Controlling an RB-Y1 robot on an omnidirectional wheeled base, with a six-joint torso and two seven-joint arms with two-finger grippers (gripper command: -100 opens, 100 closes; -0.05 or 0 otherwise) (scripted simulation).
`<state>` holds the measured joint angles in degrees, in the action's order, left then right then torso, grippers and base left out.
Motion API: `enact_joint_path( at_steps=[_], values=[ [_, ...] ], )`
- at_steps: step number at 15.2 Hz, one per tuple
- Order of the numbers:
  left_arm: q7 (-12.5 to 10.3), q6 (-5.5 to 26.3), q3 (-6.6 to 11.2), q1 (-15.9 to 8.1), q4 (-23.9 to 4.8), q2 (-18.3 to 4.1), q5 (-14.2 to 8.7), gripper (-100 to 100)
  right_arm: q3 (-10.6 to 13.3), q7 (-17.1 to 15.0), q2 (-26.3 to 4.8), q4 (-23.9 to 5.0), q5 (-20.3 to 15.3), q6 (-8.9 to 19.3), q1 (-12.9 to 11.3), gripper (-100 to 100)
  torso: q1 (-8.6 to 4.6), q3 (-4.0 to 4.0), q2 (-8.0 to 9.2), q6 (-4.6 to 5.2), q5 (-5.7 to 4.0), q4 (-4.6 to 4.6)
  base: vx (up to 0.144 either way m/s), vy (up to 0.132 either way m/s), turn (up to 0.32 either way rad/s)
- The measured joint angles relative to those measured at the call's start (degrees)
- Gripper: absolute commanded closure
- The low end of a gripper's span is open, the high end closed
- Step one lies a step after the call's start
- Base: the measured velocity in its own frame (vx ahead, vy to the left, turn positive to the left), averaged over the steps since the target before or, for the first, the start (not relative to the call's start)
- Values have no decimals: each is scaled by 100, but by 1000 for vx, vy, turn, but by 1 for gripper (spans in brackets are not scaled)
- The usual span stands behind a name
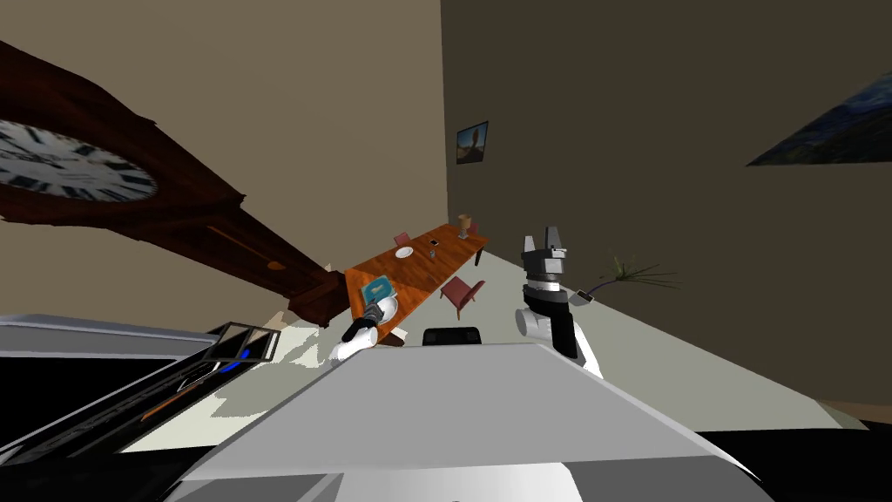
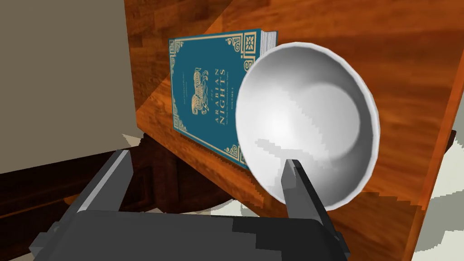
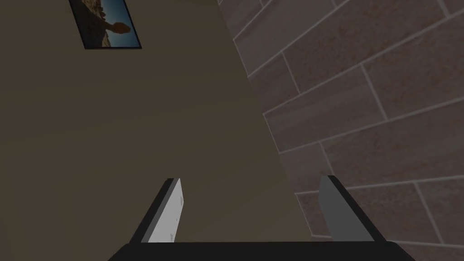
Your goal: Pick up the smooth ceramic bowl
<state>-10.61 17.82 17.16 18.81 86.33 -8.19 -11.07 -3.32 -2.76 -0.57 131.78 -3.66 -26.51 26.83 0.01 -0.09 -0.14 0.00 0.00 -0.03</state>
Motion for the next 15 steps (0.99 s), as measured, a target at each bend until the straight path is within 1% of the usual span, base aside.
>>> enact_joint_path(
  at_steps=[1, 3, 4, 7, 8, 11, 15],
  values=[
    [-8, 111, 39, -36, -106, -19, -36, -100, 0, 0, 0, 0, 0, 0, 0, 0, 1, -1, -2, 0, 0, 0, 40, 7, -25],
    [-11, 287, 112, -101, -322, 32, -37, -100, 0, 0, 0, 0, 0, 0, 0, 0, 1, -2, -4, 0, 1, -1, 53, 8, -43],
    [-14, 413, 145, -55, -377, 40, -90, -100, 0, 0, 0, 0, 0, 0, 0, 0, 3, -4, -7, -1, 0, -2, 59, 14, -26],
    [-27, 719, 264, -172, -688, 94, -98, -100, 0, 0, 0, 0, 0, 0, 0, 0, 4, -4, -7, 0, 1, -1, 44, 12, -27],
    [-28, 812, 288, -156, -747, 97, -135, -100, 0, 0, 0, 0, 0, 0, 0, 0, 4, -3, -5, -1, 1, -1, 44, 14, -22],
    [-35, 989, 384, -265, -1129, 149, -154, -100, 0, 0, 0, 0, 0, 0, 0, 0, 8, -5, -9, 1, 2, -2, 56, 23, -35],
    [-45, 1344, 491, -273, -1340, 198, -231, -100, 0, 0, 0, 0, 0, 0, 0, 0, 6, -6, -10, 0, 1, -2, 56, 19, -24]
  ],
)
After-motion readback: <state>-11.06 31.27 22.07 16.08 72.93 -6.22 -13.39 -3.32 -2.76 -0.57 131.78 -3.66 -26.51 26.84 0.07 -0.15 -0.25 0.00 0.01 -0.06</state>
